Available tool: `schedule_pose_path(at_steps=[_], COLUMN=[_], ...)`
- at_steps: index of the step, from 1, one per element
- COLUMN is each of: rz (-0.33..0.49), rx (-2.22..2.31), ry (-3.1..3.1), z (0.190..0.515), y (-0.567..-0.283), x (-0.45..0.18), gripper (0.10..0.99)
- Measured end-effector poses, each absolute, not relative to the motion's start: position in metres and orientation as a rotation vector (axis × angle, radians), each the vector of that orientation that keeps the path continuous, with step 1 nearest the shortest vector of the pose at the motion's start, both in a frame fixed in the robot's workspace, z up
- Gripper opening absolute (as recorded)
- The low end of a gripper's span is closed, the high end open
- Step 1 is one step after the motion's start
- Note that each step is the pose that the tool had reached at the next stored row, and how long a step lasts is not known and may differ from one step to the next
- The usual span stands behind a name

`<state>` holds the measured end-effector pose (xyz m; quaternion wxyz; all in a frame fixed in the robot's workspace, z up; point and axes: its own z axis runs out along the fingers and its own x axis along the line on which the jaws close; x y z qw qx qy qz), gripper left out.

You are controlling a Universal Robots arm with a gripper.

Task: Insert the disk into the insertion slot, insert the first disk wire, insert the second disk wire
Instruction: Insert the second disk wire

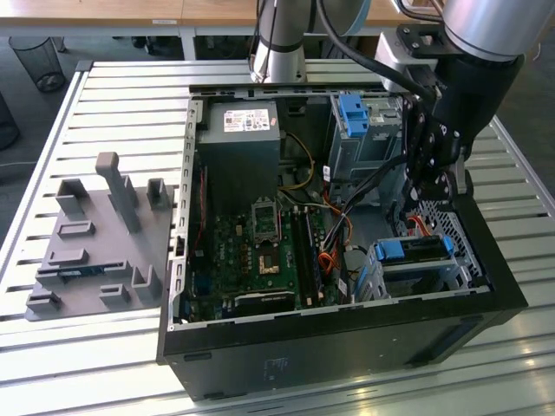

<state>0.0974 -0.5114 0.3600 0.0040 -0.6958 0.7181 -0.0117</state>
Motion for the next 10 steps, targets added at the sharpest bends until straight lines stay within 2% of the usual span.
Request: schedule_pose_path(at_steps=[10], rz=[-0.047], rx=[-2.189], ry=[2.251], z=[0.3588], y=[-0.5045], x=[0.0971], gripper=[0.114])
